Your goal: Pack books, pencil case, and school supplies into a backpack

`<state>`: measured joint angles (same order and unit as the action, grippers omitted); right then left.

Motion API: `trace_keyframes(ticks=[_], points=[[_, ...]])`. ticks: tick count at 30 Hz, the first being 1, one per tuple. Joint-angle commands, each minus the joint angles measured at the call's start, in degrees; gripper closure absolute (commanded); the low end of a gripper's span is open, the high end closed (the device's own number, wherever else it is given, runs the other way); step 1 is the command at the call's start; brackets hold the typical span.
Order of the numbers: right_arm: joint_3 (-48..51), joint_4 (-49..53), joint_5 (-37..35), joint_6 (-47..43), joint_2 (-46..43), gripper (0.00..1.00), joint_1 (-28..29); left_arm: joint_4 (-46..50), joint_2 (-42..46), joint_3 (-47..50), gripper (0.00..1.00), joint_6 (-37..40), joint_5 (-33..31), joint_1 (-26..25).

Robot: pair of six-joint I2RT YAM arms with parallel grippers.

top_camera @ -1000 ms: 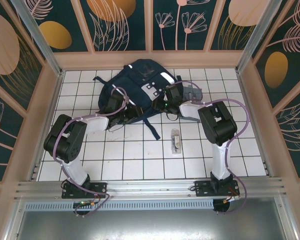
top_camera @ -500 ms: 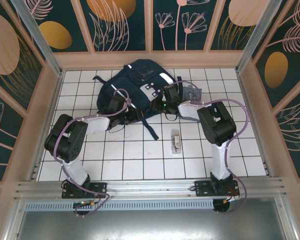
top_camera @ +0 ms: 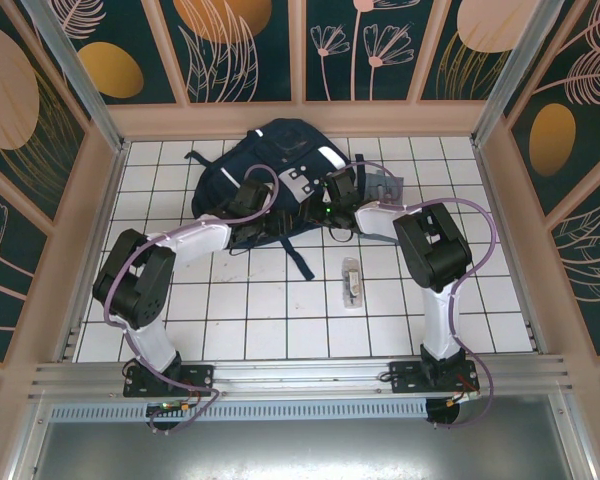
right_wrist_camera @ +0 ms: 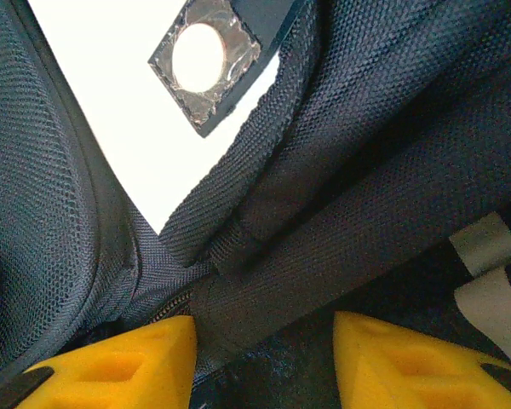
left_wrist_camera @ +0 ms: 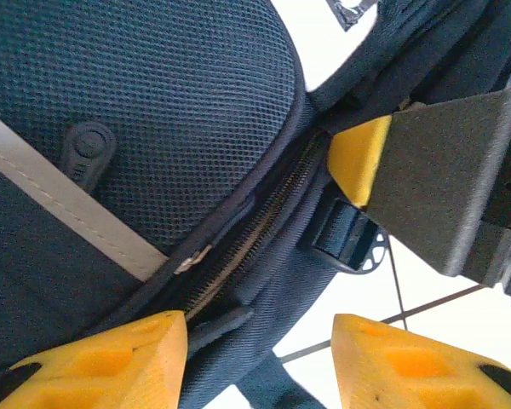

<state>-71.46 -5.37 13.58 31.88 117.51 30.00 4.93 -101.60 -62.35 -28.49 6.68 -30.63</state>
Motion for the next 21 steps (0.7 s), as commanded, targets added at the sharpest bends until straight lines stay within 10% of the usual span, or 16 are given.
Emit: trace_keyframes(ticks=[1, 13, 21], points=[[-0.7, 2.95, 2.14, -0.81, 1.85, 0.54, 1.03, 5.4, 0.64, -3.13, 0.56, 12.95, -1.97, 0.22], [-1.57, 3.95, 2.65, -1.12, 2.5, 0.56, 1.03, 14.6, -9.27, -13.84, 0.77, 27.78, -1.72, -0.52], [-1.72, 4.12, 2.94, -1.42, 3.09, 0.56, 1.03, 17.26, -11.43, -15.08, 0.62, 30.47, -3.69, -1.62]])
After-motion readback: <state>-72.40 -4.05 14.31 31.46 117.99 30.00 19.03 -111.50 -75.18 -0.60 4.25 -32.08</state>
